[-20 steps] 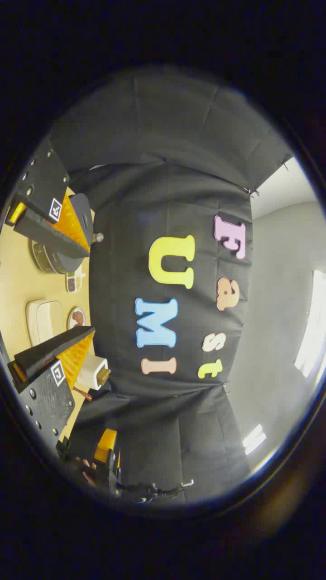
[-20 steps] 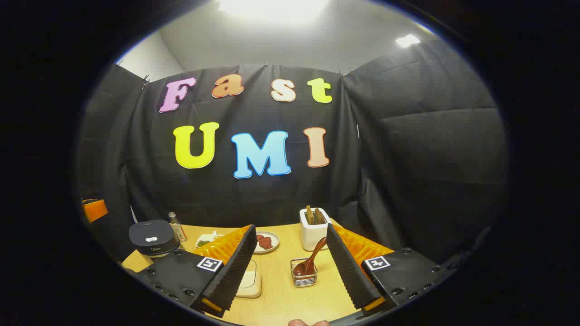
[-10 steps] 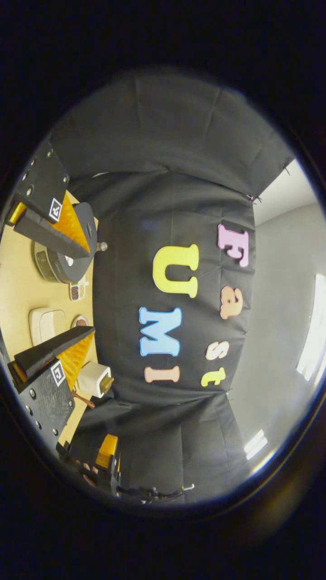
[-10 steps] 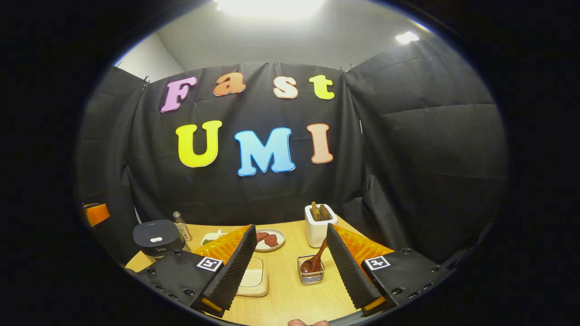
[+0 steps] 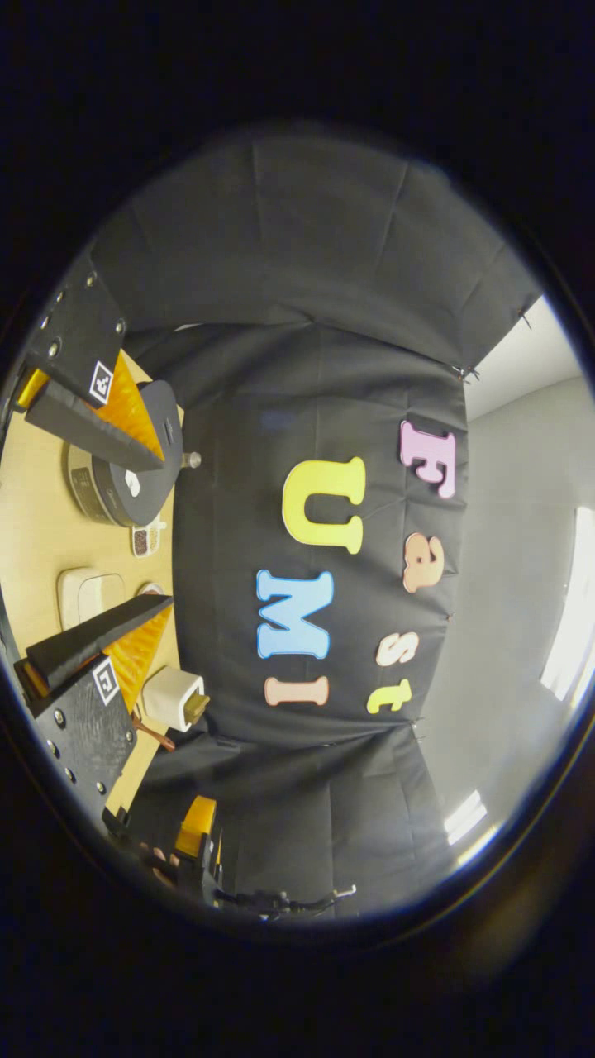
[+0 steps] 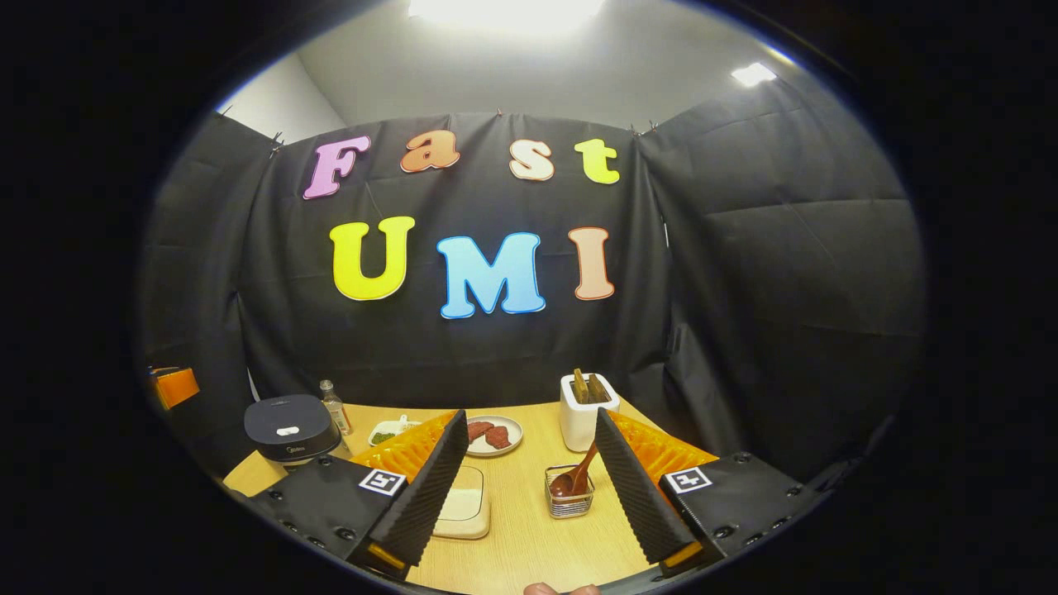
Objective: Close the left gripper, press the button to open the rice cooker; take a wooden spoon from the chopstick holder with the right hand, scoop a spoonful of rice and pour it into the rice cooker, then put the wooden spoon back into the chopstick holder.
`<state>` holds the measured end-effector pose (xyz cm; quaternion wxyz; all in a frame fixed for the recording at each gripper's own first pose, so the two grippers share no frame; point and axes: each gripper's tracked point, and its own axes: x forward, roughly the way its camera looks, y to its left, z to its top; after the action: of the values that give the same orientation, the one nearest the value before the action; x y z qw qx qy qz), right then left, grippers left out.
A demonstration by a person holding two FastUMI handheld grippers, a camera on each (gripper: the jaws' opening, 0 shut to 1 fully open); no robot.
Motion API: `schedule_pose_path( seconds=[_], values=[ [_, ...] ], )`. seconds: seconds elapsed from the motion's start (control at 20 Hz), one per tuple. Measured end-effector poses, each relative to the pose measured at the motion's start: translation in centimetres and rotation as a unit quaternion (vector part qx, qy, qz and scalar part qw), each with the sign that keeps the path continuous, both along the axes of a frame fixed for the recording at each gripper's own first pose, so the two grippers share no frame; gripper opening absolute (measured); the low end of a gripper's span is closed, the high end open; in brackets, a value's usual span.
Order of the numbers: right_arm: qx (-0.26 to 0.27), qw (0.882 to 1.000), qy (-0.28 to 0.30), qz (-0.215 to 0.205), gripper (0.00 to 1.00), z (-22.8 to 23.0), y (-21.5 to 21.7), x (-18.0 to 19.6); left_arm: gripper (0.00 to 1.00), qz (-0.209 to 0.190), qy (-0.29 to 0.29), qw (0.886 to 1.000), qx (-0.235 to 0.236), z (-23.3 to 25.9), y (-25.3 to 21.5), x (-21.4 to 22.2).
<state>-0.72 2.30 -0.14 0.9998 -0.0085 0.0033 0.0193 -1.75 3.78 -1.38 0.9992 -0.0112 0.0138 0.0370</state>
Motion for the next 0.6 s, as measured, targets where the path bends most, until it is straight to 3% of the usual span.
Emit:
schedule_pose_path(
  seconds=[0.25,0.35,0.4,0.45,0.5,0.6],
  values=[
    [-0.008,1.0,-0.003,0.007,0.98,0.4,0.8,0.1,0.96,-0.007,0.006,1.0,-0.008,-0.4,0.6,-0.1],
    [-0.013,1.0,-0.006,0.008,0.98,0.5,1.0,0.1,0.76,-0.004,0.015,1.0,-0.01,-0.9,1.5,0.1],
    [-0.015,1.0,-0.005,0.008,0.98,0.6,1.2,0.2,0.7,-0.012,0.027,0.999,-0.013,-1.5,1.2,0.1],
    [-0.015,1.0,-0.006,0.009,0.98,0.7,1.4,0.2,0.69,-0.015,0.032,0.999,-0.013,-1.7,1.1,0.2],
    [-0.014,1.0,-0.006,0.011,0.98,0.7,1.7,0.4,0.57,-0.003,0.03,0.999,-0.01,-1.4,2.0,0.2],
    [-0.013,1.0,-0.004,0.012,0.98,0.8,2.1,0.7,0.34,-0.022,0.04,0.999,-0.013,-1.6,1.8,0.2]
  ],
)
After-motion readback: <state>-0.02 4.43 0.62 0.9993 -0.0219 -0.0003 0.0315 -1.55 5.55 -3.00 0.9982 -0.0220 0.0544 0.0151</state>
